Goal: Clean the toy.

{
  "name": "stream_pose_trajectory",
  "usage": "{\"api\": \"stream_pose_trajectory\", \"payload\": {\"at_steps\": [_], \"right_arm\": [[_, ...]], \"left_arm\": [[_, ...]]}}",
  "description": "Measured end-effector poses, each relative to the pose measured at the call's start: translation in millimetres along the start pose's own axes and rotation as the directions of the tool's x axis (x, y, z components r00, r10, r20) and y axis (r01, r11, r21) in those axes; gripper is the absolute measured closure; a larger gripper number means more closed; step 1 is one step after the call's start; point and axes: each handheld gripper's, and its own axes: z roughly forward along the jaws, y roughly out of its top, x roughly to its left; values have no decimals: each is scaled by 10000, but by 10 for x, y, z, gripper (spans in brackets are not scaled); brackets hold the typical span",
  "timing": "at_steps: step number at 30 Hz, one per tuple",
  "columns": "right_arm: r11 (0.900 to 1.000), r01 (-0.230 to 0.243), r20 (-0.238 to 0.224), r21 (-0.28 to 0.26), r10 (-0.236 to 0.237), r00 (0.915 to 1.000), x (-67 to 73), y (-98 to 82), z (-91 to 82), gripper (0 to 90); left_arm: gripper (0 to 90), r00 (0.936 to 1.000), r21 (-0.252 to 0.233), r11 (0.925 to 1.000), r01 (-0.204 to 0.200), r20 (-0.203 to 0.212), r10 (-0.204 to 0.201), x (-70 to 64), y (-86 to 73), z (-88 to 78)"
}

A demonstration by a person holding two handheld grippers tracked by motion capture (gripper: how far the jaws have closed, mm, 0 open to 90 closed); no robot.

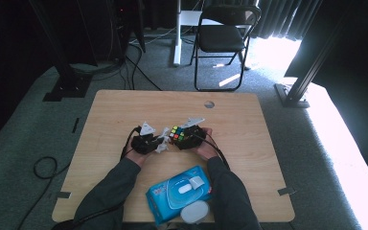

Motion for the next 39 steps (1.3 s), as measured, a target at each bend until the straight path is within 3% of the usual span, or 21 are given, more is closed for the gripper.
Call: {"api": "stream_pose_trajectory", "payload": {"at_steps": [5,9,19,30,39], "right_arm": [[9994,323,132,124,-324,9994,24,-5,38,254],[9993,383,137,30,-383,9992,36,1,35,327],[9987,498,195,-80,-496,9986,104,-1,5,342],[9980,280,-402,-574,-304,9987,160,-44,-92,342],[9953,690,-819,-687,-745,9939,259,-1,-139,343]], "left_arm": [[824,10000,42,10000,-21,-6,21,3,-3,-1],[824,10000,31,10000,-19,-27,19,10,-1,-9],[824,9999,-55,10000,63,-116,-64,48,1,-36],[825,9993,-330,9992,245,-270,-254,134,48,-120],[825,9994,-490,9983,325,-138,-332,155,82,-153]]}}
